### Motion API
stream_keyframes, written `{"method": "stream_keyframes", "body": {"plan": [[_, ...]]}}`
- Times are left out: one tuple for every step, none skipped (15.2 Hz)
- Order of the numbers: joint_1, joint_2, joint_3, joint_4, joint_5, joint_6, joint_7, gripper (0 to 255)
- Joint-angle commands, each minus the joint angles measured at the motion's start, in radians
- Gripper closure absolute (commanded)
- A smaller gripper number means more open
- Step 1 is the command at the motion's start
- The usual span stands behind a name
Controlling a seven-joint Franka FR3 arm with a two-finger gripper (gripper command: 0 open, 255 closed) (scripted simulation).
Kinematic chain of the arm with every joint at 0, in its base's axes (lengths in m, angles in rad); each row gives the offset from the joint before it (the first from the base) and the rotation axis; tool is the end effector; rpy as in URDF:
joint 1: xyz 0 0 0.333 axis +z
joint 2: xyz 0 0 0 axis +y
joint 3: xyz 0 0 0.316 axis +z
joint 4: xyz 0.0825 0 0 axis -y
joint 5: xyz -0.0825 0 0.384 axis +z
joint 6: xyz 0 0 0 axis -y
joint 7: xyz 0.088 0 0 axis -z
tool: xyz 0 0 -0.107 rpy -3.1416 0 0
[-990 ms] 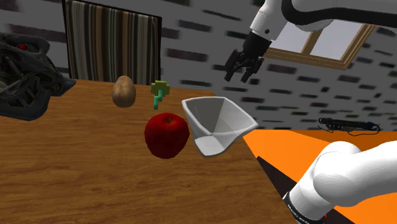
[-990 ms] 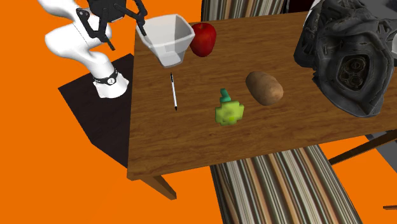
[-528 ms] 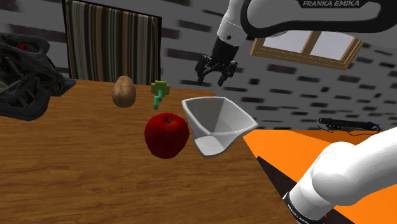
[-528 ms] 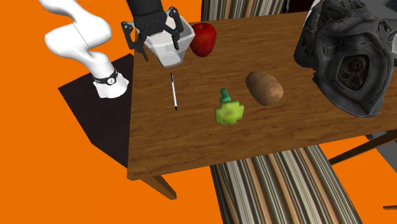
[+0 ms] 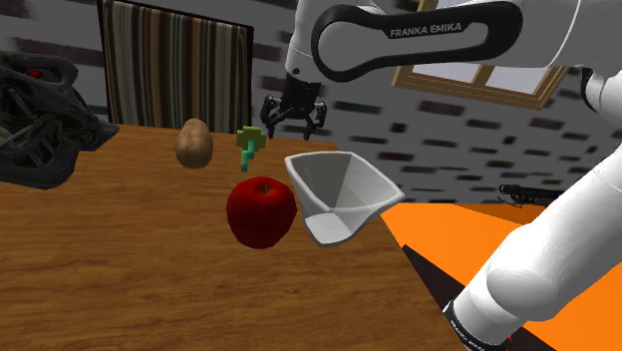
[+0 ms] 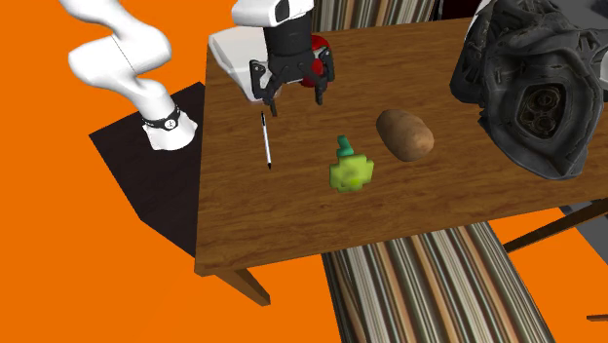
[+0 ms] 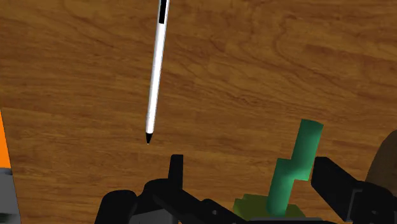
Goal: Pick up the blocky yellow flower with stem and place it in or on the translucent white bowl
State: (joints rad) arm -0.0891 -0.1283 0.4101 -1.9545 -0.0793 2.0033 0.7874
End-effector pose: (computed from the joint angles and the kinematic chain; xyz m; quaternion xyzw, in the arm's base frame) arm 0.5125 0.1750 0.5444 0.9709 -0.2160 0.1033 0.0099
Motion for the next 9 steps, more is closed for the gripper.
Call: {"method": "stream_keyframes", "body": {"plan": [[0.001,0.089,0.027,0.069,-0.063,-0.001,0.086,0],[0.006,0.136,0.036,0.108,-0.097,-0.006,0.126,0],[0.013,0.183,0.043,0.149,-0.131,-0.013,0.166,0],[0.023,0.231,0.047,0.192,-0.164,-0.022,0.204,0],[0.035,0.280,0.049,0.237,-0.197,-0.034,0.240,0],[0.050,0.329,0.048,0.285,-0.229,-0.047,0.274,0],[0.067,0.378,0.045,0.335,-0.259,-0.063,0.305,0],[0.085,0.428,0.039,0.389,-0.287,-0.080,0.333,0],[0.100,0.464,0.034,0.429,-0.306,-0.093,0.352,0]]}}
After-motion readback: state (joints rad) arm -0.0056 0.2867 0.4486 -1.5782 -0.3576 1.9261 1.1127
